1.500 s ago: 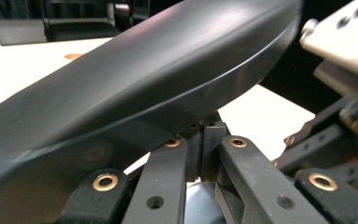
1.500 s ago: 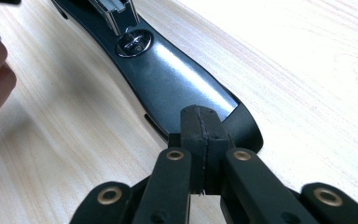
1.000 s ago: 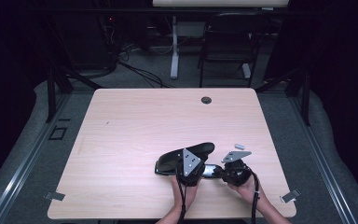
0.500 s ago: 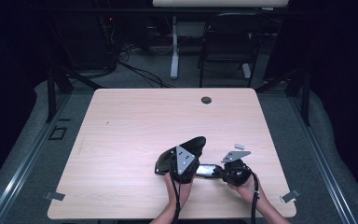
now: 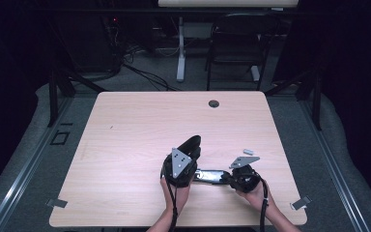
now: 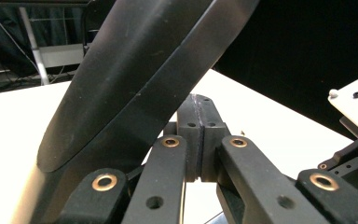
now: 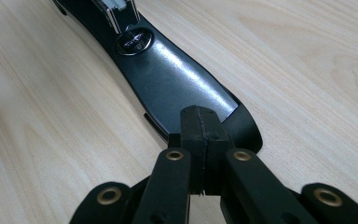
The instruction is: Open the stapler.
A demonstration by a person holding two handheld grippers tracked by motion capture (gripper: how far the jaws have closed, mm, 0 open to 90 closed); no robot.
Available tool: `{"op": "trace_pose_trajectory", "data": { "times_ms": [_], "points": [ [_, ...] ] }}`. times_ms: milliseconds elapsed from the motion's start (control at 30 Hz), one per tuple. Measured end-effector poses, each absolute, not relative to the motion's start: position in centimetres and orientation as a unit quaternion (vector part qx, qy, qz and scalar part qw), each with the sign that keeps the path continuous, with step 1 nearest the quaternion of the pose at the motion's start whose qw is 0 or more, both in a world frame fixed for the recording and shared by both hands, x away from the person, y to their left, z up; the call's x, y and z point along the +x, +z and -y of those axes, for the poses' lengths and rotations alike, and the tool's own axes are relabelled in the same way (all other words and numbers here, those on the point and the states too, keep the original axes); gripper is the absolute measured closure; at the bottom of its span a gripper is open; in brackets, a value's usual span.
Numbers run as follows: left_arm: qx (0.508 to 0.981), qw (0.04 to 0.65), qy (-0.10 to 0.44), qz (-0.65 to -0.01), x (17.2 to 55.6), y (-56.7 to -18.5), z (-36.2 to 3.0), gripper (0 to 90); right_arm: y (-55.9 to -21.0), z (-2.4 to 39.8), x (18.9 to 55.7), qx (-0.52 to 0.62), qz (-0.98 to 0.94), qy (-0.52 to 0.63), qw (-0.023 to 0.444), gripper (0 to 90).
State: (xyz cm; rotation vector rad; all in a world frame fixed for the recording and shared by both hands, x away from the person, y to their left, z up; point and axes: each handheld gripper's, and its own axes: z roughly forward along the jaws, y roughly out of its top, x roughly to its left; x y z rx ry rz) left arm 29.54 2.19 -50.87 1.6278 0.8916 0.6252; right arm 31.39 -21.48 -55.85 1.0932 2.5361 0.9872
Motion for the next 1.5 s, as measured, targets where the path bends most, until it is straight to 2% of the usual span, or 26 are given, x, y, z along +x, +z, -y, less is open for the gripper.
{"op": "trace_pose_trajectory", "data": {
  "times_ms": [667, 1500],
  "points": [
    [0.663, 0.557, 0.3, -0.401, 29.6, -49.6, -6.5, 90.0, -55.9, 21.5, 31.4, 0.37, -0.86, 0.335, 0.101, 90.0],
    [0.665, 0.546, 0.321, -0.394, 29.4, -49.1, -7.8, 90.0, -55.9, 21.6, 31.4, 0.372, -0.858, 0.339, 0.1, 90.0]
  ]
}}
